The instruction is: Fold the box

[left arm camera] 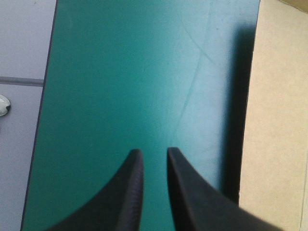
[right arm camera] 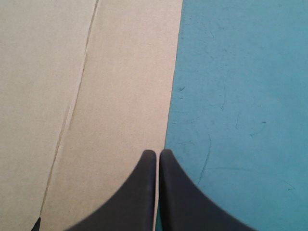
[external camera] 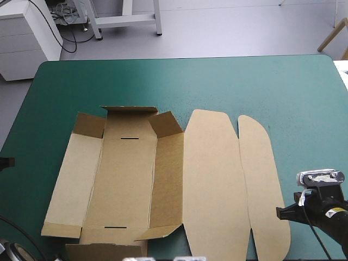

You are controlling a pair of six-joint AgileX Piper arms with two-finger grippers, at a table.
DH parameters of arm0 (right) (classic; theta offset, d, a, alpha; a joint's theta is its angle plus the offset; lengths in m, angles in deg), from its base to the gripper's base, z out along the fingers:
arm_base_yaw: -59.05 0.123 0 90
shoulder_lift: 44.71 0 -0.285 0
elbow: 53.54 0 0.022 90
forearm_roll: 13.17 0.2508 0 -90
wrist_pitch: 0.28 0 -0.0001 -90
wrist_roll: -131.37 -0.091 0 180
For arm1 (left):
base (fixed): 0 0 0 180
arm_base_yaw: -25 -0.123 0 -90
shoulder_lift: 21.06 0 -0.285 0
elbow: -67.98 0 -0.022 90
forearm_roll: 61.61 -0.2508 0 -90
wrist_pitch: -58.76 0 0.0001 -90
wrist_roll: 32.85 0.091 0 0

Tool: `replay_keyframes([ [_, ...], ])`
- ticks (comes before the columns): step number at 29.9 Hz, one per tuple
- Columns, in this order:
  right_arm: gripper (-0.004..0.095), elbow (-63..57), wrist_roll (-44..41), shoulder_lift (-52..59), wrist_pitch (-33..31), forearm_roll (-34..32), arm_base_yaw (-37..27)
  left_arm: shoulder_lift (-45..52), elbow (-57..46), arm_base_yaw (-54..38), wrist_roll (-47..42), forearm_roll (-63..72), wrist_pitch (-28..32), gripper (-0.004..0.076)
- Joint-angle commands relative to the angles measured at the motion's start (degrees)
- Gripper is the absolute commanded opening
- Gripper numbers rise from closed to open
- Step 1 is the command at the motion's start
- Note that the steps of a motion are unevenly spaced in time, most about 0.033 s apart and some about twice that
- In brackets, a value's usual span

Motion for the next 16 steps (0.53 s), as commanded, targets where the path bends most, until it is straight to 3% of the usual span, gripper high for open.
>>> replay_keyframes([
  [1,0.0000,1.5,0.5,-0.2,2.9,1.0,-0.2,1.2,0.6,0.1,-0.6,1.8,-1.3,0.0431],
  [3,0.0000,1.5,0.5,-0.2,2.9,1.0,-0.2,1.2,-0.2,0.1,-0.8,2.3,-1.4,0.0590],
  [5,0.0000,1.5,0.5,-0.2,2.9,1.0,0.1,1.2,-1.1,0.1,-6.4,2.6,-1.0,0.0655],
  [8,0.0000,1.5,0.6,-0.2,2.9,1.1,1.0,1.2,-3.5,0.1,-11.4,3.5,-0.1,0.0646],
  [16,-0.0001,1.5,0.6,-0.2,2.9,1.1,2.7,1.2,-14.7,0.1,-7.3,5.6,2.0,0.0582],
])
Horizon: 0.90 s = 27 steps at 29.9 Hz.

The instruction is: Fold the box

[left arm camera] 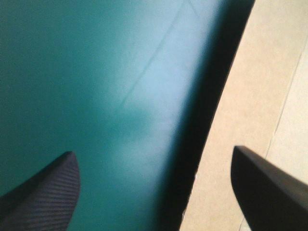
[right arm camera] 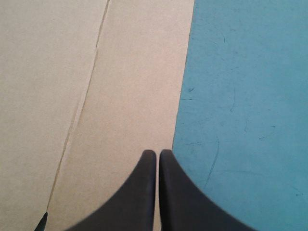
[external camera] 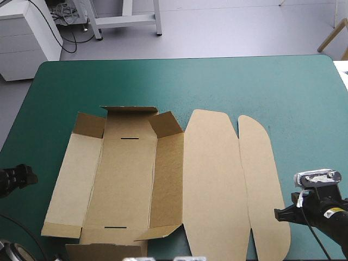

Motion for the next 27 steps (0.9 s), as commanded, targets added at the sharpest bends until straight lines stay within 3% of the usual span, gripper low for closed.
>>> replay_keyframes([
  [1,-0.0001,1.5,0.6,-0.2,2.9,1.1,0.6,1.2,-3.0,0.1,4.3,4.3,1.6,0.0577],
  [7,-0.0002,1.5,0.6,-0.2,2.9,1.1,0.6,0.1,-9.3,0.1,7.7,5.9,6.6,0.0557],
  [19,-0.0004,1.5,0.6,-0.2,2.9,1.1,0.6,-10.4,-12.3,0.1,14.6,11.9,-2.6,0.0550],
  [27,-0.0004,1.5,0.6,-0.2,2.9,1.1,0.6,-10.9,-12.5,2.3,16.1,14.2,-4.0,0.0515],
])
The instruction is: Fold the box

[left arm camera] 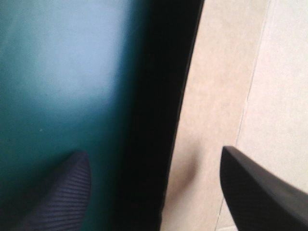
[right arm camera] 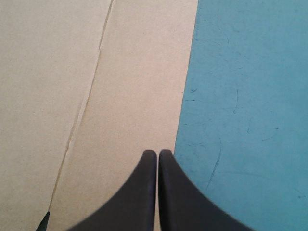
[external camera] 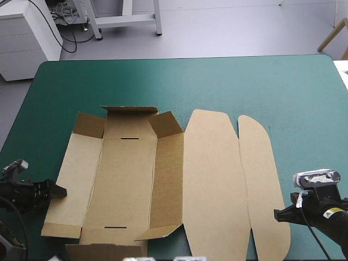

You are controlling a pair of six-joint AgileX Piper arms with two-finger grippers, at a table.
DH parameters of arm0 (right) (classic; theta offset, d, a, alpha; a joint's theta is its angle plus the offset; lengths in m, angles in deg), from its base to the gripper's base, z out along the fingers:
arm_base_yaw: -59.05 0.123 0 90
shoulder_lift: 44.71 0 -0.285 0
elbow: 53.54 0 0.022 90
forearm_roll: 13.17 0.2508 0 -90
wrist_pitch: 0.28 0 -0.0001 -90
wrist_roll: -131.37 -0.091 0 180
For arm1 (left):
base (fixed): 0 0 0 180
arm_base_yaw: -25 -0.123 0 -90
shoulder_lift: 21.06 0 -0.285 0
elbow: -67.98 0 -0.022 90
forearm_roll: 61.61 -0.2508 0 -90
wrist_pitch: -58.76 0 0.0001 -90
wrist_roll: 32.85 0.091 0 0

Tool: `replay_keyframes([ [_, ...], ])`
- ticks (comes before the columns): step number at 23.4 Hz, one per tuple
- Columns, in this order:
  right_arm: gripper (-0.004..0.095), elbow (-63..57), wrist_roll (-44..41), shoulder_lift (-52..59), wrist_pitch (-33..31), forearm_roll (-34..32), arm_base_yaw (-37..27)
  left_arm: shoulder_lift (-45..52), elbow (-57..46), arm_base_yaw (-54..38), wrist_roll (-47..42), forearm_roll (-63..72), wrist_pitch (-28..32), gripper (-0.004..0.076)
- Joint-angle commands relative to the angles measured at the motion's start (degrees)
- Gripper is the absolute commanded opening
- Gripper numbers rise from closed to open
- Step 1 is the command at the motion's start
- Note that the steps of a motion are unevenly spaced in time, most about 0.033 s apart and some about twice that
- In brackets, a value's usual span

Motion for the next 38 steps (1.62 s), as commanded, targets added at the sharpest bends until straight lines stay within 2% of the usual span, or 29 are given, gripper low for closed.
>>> replay_keyframes([
  [1,-0.0004,1.5,0.6,-0.2,2.8,1.1,0.0,1.2,0.7,2.7,-0.1,2.6,-6.3,0.0509],
  [11,-0.0004,1.5,0.6,-0.2,2.8,1.1,0.0,1.2,0.7,13.7,-4.1,-1.4,-6.3,0.0451],
  [18,-0.0004,1.5,0.6,-0.2,2.8,1.1,0.0,1.2,0.3,16.2,-4.4,0.1,-6.3,0.0435],
  [19,-0.0004,1.5,0.6,-0.2,2.8,1.1,0.0,1.2,0.3,16.2,-4.4,0.1,-6.3,0.0404],
  [24,-0.0004,1.5,0.6,-0.2,2.8,1.1,0.0,1.2,0.3,16.2,-4.4,0.1,-6.3,0.0147],
  [28,-0.0004,1.5,0.6,-0.2,2.8,1.1,0.0,1.2,0.3,16.2,-3.9,0.1,-6.3,0.0041],
  [31,-0.0004,1.5,0.6,-0.2,2.8,1.1,0.0,1.2,0.3,16.2,-3.5,0.1,-6.3,-0.0009],
  [38,-0.0004,1.5,0.6,-0.2,2.8,1.1,0.0,1.2,0.3,16.2,-3.5,-0.1,-6.3,-0.0010],
])
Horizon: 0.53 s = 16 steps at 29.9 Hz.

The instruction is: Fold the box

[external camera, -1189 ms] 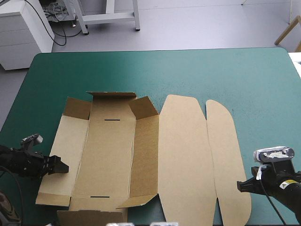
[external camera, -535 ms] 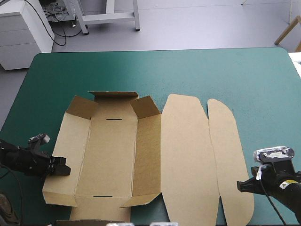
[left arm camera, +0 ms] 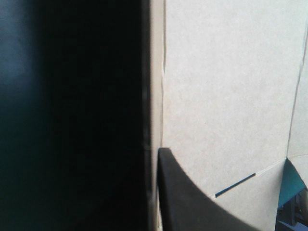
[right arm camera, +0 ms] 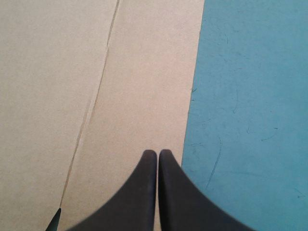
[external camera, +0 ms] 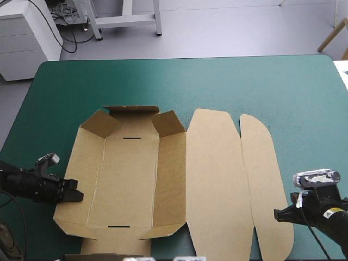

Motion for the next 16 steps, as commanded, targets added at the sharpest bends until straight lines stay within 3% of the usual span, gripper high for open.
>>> replay_keyframes([
  [1,-0.0004,1.5,0.6,-0.2,2.8,1.1,0.0,1.1,1.1,0.4,0.2,0.1,-3.2,-0.0010],
  [6,-0.0004,1.5,0.6,-0.2,2.8,1.1,0.0,1.3,3.9,2.4,-1.4,2.2,-3.2,-0.0010],
  [16,-0.0004,1.5,0.6,-0.2,2.8,1.1,0.0,1.3,20.1,17.5,-5.0,-3.9,-1.0,-0.0010],
])
